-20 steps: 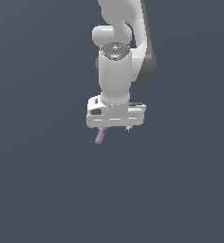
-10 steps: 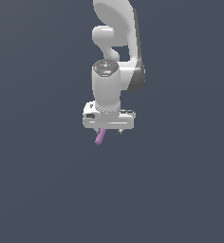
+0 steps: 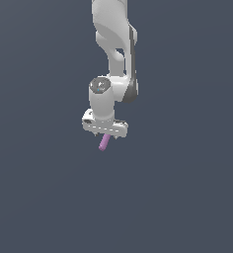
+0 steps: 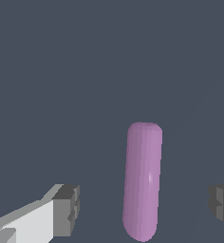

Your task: Pick up the object and move it to a goal position.

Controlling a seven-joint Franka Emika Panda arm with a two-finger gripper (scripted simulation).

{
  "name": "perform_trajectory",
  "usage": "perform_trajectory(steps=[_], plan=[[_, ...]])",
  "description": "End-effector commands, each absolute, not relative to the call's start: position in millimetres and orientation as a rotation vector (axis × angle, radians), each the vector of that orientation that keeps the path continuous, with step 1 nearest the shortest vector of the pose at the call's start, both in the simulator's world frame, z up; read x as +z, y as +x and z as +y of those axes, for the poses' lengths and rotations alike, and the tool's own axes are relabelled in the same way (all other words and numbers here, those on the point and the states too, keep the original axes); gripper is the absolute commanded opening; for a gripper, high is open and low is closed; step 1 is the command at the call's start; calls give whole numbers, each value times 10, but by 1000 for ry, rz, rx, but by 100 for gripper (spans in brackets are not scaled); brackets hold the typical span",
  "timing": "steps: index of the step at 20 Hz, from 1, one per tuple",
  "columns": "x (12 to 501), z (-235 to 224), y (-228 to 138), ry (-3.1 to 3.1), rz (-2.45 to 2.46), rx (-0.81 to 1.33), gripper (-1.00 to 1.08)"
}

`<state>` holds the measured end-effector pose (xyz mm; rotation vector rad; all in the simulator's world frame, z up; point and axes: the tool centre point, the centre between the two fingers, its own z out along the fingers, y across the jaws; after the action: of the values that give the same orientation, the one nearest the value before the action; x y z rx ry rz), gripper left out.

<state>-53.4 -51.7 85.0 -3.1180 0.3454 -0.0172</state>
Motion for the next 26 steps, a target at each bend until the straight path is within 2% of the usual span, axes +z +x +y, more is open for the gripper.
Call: perform_trajectory(steps=[1, 11, 26], plan=[[758, -569, -624, -3116, 387, -8, 100], [654, -601, -683, -3114, 410, 0, 100], [190, -608, -697, -3114, 416, 0, 100]])
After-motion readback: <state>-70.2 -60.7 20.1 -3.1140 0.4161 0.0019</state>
